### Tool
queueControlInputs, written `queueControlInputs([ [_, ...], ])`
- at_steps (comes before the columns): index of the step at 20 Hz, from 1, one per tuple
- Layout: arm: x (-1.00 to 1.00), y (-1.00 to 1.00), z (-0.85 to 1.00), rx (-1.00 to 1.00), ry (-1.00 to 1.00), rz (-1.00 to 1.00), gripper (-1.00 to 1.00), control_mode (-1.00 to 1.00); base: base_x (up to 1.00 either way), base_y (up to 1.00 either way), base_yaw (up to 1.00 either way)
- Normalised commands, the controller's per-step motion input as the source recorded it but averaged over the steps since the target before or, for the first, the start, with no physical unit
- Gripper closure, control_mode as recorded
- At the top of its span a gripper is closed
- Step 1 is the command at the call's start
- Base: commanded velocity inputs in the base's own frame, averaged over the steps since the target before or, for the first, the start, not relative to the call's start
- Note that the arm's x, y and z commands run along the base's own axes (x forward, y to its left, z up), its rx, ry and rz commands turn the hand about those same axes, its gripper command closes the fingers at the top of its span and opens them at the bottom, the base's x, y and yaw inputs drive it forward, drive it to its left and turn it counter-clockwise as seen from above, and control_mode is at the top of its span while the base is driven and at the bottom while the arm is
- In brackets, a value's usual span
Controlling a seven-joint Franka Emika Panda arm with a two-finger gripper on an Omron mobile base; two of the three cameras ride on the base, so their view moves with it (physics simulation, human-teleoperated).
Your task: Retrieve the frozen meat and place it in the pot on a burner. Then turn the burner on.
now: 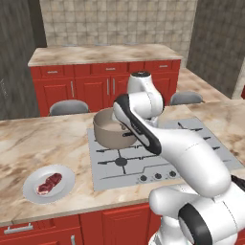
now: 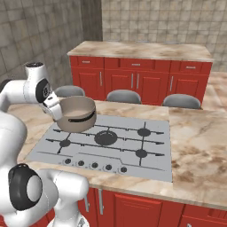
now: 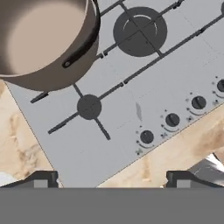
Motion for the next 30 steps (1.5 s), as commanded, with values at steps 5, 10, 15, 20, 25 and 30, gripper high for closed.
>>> queueControlInputs([
  [5, 0.08, 0.70, -0.36, 0.12, 0.06, -0.35, -1.00, -1.00, 0.00, 0.00, 0.00],
  [10, 0.34, 0.61, -0.29, 0.00, 0.03, -0.14, -1.00, -1.00, 0.00, 0.00, 0.00],
  [15, 0.13, 0.35, -0.17, 0.00, 0.07, -0.04, -1.00, -1.00, 0.00, 0.00, 0.00],
  [20, 0.43, 0.54, -0.14, 0.00, 0.04, 0.00, -1.00, -1.00, 0.00, 0.00, 0.00],
  [25, 0.24, 0.76, -0.24, 0.03, 0.00, -0.04, -1.00, -1.00, 0.00, 0.00, 0.00],
  [30, 0.06, 0.68, -0.27, 0.05, 0.00, -0.07, -1.00, -1.00, 0.00, 0.00, 0.00],
])
